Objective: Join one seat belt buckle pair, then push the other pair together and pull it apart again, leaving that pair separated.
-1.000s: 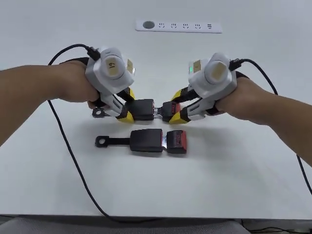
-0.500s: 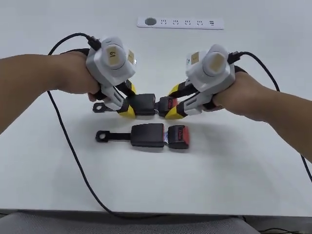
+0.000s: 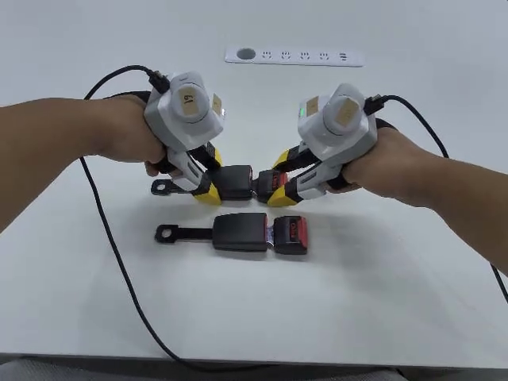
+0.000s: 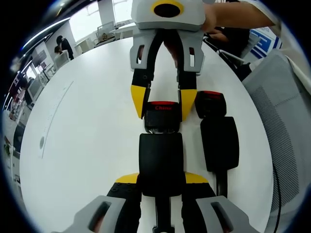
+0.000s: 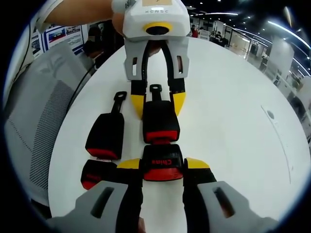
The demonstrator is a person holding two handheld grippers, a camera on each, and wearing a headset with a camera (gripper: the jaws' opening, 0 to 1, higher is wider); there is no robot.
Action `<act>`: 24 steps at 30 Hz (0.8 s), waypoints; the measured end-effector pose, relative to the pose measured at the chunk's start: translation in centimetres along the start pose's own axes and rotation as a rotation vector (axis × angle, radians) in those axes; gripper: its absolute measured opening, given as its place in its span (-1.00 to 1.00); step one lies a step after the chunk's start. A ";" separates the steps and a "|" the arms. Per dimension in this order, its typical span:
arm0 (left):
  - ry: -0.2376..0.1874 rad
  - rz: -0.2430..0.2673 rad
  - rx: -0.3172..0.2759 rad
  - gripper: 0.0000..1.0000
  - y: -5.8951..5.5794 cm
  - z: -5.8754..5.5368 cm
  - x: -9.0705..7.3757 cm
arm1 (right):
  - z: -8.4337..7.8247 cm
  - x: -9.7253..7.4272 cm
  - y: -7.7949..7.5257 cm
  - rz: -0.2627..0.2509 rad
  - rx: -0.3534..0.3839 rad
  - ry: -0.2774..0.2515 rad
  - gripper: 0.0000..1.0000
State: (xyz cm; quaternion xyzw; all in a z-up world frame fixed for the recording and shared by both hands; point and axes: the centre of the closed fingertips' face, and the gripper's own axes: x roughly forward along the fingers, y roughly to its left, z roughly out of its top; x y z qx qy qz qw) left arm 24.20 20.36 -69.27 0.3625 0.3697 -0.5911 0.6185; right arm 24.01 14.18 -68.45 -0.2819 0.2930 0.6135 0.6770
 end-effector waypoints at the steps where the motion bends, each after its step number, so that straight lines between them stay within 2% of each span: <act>1: -0.002 0.001 -0.001 -0.37 -0.1 0.0 0.0 | 0.0 0.0 0.0 0.001 0.004 -0.003 -0.43; 15: -0.012 0.000 -0.010 -0.37 -0.3 0.2 -0.1 | 0.1 -0.1 0.1 0.010 0.012 -0.007 -0.42; 19: -0.001 -0.005 -0.008 -0.36 -0.4 0.2 -0.1 | 0.0 -0.2 0.3 0.009 0.014 -0.006 -0.42; 24: 0.005 -0.006 -0.007 -0.36 -0.3 0.2 -0.1 | -0.6 -0.5 -0.3 0.015 0.012 0.006 -0.41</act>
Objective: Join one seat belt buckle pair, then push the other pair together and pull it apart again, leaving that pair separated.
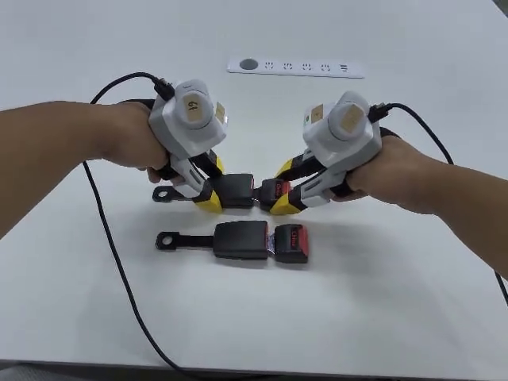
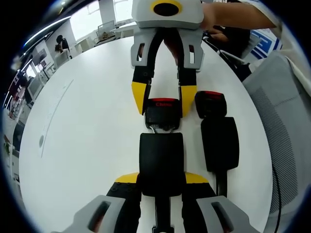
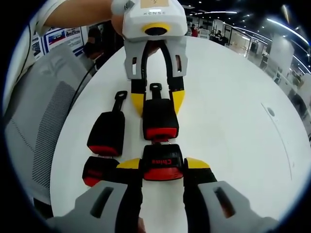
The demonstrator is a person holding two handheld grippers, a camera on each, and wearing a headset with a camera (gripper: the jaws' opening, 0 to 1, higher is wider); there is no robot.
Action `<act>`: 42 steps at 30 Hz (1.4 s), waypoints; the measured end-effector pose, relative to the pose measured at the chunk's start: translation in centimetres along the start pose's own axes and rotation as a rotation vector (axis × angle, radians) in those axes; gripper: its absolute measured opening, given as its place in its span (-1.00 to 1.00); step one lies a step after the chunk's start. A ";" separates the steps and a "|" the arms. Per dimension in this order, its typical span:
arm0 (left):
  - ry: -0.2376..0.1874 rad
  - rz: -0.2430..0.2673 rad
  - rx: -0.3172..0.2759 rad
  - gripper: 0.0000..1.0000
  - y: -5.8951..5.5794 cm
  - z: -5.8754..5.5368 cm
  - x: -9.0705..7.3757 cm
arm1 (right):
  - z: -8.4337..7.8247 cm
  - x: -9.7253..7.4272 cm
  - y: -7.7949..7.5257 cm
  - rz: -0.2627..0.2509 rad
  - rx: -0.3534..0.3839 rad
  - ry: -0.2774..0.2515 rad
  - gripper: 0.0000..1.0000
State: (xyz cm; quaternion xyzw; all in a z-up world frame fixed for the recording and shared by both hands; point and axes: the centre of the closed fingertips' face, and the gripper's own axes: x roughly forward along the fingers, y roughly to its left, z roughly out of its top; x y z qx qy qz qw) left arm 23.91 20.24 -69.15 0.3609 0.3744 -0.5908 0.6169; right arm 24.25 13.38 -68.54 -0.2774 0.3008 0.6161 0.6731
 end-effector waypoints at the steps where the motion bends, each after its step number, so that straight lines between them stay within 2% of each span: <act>1: -0.004 0.001 -0.004 -0.36 0.0 0.0 0.0 | -0.2 -0.1 0.0 0.000 0.001 0.002 -0.41; 3: -0.015 0.003 -0.011 -0.36 0.0 -0.1 0.0 | -0.5 -0.8 0.4 -0.004 0.002 0.009 -0.40; 5: -0.012 0.003 -0.010 -0.36 0.0 -0.1 0.0 | -0.7 -0.6 0.2 -0.007 0.008 -0.009 -0.40; 9: -0.003 0.003 -0.010 -0.36 -0.1 0.0 0.0 | -0.5 -0.8 0.3 -0.014 -0.004 -0.009 -0.39; 13: -0.016 0.006 -0.019 -0.36 -0.1 -0.1 0.0 | -1.1 -1.0 0.0 -0.019 -0.010 -0.007 -0.39; 18: -0.017 0.017 -0.034 -0.35 -0.3 0.0 0.0 | -2.2 -2.2 0.0 -0.029 -0.010 0.005 -0.38; 23: -0.025 0.012 -0.025 -0.35 -0.4 0.2 0.0 | -4.9 -4.3 -0.2 -0.042 0.002 0.028 -0.38; 29: -0.029 0.017 -0.028 -0.34 -0.2 0.0 -0.1 | -7.2 -6.8 -0.2 -0.049 0.009 0.063 -0.37; 33: -0.031 0.011 -0.022 -0.34 0.0 0.0 0.0 | -9.3 -7.8 -1.4 -0.060 0.016 0.082 -0.37; 35: -0.029 0.012 -0.019 -0.34 0.0 -0.1 -0.1 | -9.9 -8.5 -1.1 -0.059 0.020 0.091 -0.37; 38: -0.032 0.019 -0.014 -0.34 -0.1 0.0 -0.1 | -11.4 -9.0 -1.2 -0.068 0.014 0.149 -0.34; 41: -0.045 0.023 -0.015 -0.34 -0.1 -0.1 -0.1 | -12.0 -9.1 -0.8 -0.060 0.041 0.146 -0.33; 42: -0.049 0.025 -0.018 -0.34 -0.1 -0.1 -0.2 | -12.1 -9.1 -1.3 -0.061 0.040 0.145 -0.33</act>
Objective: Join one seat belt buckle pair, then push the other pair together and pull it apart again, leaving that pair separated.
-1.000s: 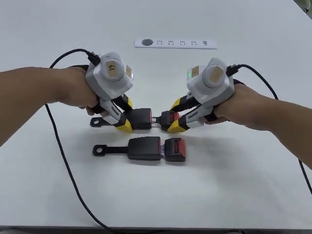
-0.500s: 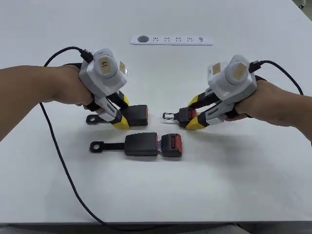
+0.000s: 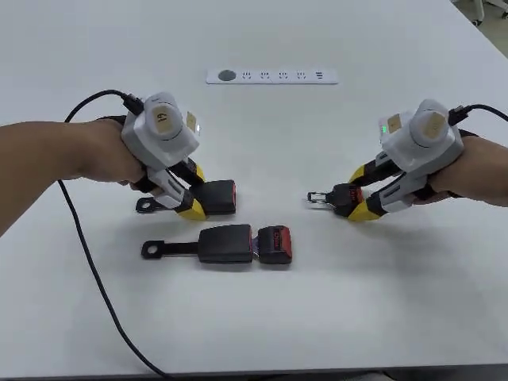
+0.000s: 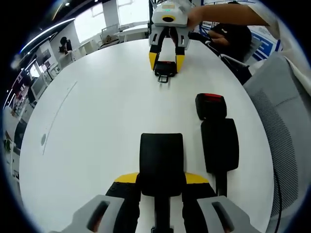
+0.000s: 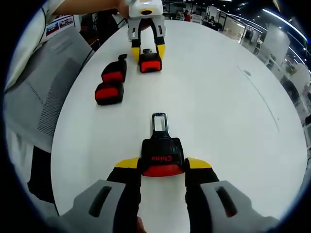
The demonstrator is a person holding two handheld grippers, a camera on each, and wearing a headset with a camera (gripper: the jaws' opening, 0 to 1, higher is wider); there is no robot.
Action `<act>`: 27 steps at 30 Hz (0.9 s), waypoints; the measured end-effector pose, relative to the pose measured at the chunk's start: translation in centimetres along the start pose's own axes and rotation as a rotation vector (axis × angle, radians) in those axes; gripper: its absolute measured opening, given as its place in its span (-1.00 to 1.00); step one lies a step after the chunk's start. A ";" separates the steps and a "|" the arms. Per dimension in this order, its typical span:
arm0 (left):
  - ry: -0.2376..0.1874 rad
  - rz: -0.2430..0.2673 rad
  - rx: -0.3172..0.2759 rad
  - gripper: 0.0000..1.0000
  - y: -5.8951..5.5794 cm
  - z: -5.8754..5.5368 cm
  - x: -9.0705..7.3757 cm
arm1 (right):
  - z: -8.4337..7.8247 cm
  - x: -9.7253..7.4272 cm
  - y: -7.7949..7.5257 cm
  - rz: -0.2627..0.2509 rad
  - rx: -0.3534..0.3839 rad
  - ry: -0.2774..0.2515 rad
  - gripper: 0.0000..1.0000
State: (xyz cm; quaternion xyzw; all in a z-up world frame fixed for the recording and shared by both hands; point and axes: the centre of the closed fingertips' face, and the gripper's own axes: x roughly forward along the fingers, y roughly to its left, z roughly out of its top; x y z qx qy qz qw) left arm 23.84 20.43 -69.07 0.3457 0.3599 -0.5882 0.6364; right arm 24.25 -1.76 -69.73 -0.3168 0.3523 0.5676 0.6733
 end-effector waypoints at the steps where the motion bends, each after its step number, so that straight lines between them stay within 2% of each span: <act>1: -0.002 0.003 -0.006 -0.34 0.1 0.0 0.0 | 0.2 -0.1 0.3 -0.002 -0.003 0.004 -0.33; 3: 0.000 0.007 -0.010 -0.34 0.2 0.0 0.1 | 0.6 -0.4 1.0 -0.002 -0.006 0.012 -0.33; 7: 0.008 0.011 -0.003 -0.34 0.2 0.0 0.1 | 0.5 -0.3 0.7 0.003 0.009 0.021 -0.32; 10: 0.017 0.018 -0.002 -0.33 0.1 0.1 0.0 | 0.2 -0.1 0.0 -0.014 0.021 0.026 -0.27; 12: 0.019 0.026 -0.019 -0.31 0.3 -0.1 -0.1 | 0.3 -0.2 0.2 -0.023 0.028 0.029 -0.25; 13: 0.013 0.022 -0.025 -0.29 0.1 0.0 0.0 | 0.3 -0.2 0.2 -0.031 0.035 0.032 -0.23; 15: -0.026 0.035 -0.100 -0.10 0.2 0.1 -0.1 | 0.2 -0.3 -0.1 -0.061 0.052 0.031 -0.14; 16: -0.054 0.057 -0.113 0.00 0.6 0.3 -0.5 | 0.4 -0.5 -0.2 -0.094 0.073 0.017 -0.05; 18: -0.090 0.077 -0.138 0.03 0.7 0.9 -1.1 | 0.4 -0.8 -0.2 -0.115 0.081 0.007 0.17; 19: -0.097 0.091 -0.144 0.05 1.3 0.6 -1.5 | 0.5 -1.0 0.0 -0.115 0.091 0.003 0.17; 20: -0.100 0.105 -0.144 0.10 1.5 0.5 -1.8 | 0.7 -1.3 0.4 -0.118 0.097 -0.002 0.16; 22: -0.099 0.134 -0.140 0.15 0.8 1.0 -2.9 | 1.1 -1.6 0.9 -0.127 0.103 -0.016 0.16; 24: -0.098 0.149 -0.140 0.22 0.3 0.7 -3.3 | 1.7 -2.1 1.8 -0.142 0.113 -0.031 0.17; 25: -0.098 0.158 -0.140 0.22 0.4 0.4 -3.4 | 1.9 -2.2 2.2 -0.150 0.116 -0.031 0.19; 26: -0.110 0.167 -0.131 0.21 0.0 0.3 -3.6 | 1.9 -2.1 2.2 -0.153 0.118 -0.036 0.24; 27: -0.123 0.168 -0.126 0.21 -0.8 0.7 -3.6 | 2.3 -2.1 2.6 -0.154 0.123 -0.051 0.26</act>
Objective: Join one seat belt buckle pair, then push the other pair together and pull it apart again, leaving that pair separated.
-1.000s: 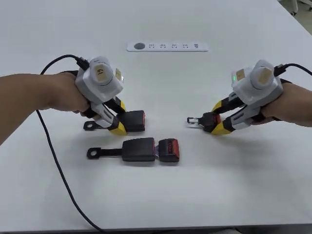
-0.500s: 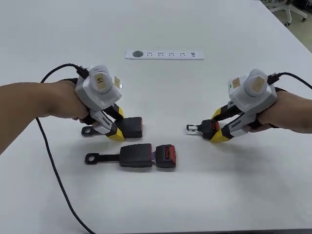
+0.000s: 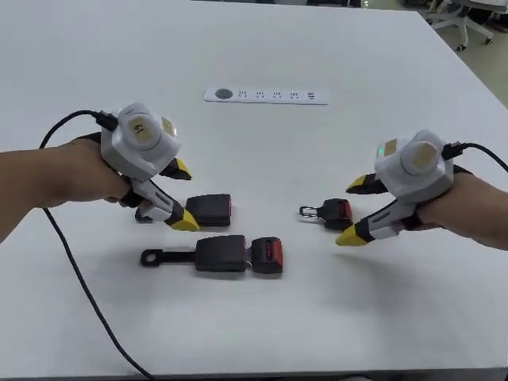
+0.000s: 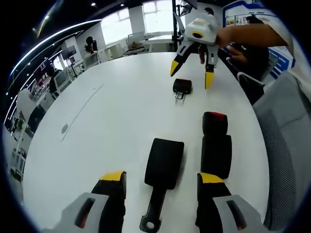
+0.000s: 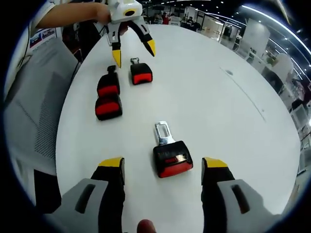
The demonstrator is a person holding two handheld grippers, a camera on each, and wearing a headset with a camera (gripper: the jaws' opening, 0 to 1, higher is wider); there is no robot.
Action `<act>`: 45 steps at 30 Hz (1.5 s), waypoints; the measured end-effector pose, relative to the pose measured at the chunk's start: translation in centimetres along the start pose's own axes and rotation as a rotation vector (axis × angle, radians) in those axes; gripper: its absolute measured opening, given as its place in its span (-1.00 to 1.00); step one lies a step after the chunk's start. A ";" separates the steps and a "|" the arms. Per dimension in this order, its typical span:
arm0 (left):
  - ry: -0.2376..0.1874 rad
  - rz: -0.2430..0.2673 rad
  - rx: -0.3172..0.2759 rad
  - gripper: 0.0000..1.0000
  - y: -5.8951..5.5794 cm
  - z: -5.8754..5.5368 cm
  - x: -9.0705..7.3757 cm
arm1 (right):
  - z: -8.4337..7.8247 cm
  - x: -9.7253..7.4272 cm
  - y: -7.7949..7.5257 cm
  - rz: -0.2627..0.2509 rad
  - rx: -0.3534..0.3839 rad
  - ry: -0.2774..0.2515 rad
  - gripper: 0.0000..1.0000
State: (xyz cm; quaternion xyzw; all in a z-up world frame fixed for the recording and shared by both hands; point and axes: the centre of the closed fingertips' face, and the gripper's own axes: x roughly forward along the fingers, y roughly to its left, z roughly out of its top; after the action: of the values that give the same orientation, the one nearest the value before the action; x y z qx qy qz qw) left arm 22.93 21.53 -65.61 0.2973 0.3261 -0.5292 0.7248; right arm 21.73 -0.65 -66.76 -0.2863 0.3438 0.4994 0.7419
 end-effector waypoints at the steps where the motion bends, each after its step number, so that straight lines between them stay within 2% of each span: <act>1: -0.008 -0.001 -0.005 0.24 -0.5 0.0 -0.1 | 0.3 -0.3 0.7 0.001 0.002 -0.006 0.26; 5: -0.013 0.029 -0.023 0.40 -1.6 -1.1 -0.9 | 1.0 -0.6 2.2 0.006 0.033 -0.043 0.31; 6: -0.012 0.039 -0.036 0.44 -2.2 -1.1 -1.2 | 1.0 -0.7 2.5 0.006 0.035 -0.044 0.33; 8: -0.025 0.060 -0.062 0.53 -2.5 -1.5 -2.0 | 1.4 -1.1 3.5 -0.003 0.055 -0.061 0.38; 10: -0.026 0.077 -0.079 0.59 -3.0 -2.2 -2.8 | 1.3 -1.2 3.6 -0.007 0.070 -0.080 0.46; 12: -0.025 0.100 -0.099 0.63 -3.5 -3.2 -3.6 | 1.5 -1.6 4.8 0.006 0.098 -0.094 0.50; 14: -0.040 0.123 -0.152 0.69 -3.9 -4.1 -4.4 | 1.2 -1.7 5.5 -0.005 0.099 -0.096 0.57; 16: -0.047 0.130 -0.176 0.73 -4.7 -4.8 -5.0 | 0.8 -1.7 5.6 -0.008 0.115 -0.090 0.62; 21: -0.034 0.142 -0.239 0.76 -6.5 -6.7 -5.9 | 0.5 -2.8 6.4 -0.014 0.160 -0.106 0.64; 23: -0.035 0.168 -0.271 0.88 -7.0 -7.2 -6.4 | 0.2 -3.2 6.6 -0.029 0.164 -0.108 0.69; 24: -0.030 0.172 -0.290 0.90 -7.2 -7.8 -6.9 | 0.1 -3.4 6.8 -0.031 0.174 -0.109 0.70; 28: -0.008 0.187 -0.296 0.98 -8.5 -9.0 -7.9 | -0.4 -4.0 8.0 -0.040 0.211 -0.114 0.69; 30: -0.024 0.225 -0.318 0.99 -8.1 -9.0 -8.3 | -0.5 -4.0 8.2 -0.055 0.213 -0.120 0.75; 31: -0.047 0.248 -0.341 0.99 -7.9 -9.0 -8.5 | -0.7 -4.1 8.0 -0.078 0.224 -0.128 0.78; 32: -0.057 0.252 -0.354 0.99 -7.9 -9.2 -8.7 | -0.5 -4.3 7.8 -0.107 0.251 -0.149 0.81; 37: -0.061 0.244 -0.373 1.00 -8.6 -9.5 -8.7 | -0.4 -5.1 8.3 -0.132 0.283 -0.165 0.98; 44: -0.092 0.257 -0.413 1.00 -9.1 -9.3 -9.1 | 0.1 -5.3 8.6 -0.162 0.275 -0.174 0.99; 45: -0.096 0.257 -0.413 1.00 -9.2 -9.2 -9.1 | -0.3 -5.0 8.2 -0.167 0.277 -0.174 0.99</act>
State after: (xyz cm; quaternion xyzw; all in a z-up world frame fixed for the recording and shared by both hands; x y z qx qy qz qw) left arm 10.57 31.45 -64.81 0.1564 0.3522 -0.3681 0.8462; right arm 12.67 -0.82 -63.62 -0.1644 0.3188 0.4070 0.8401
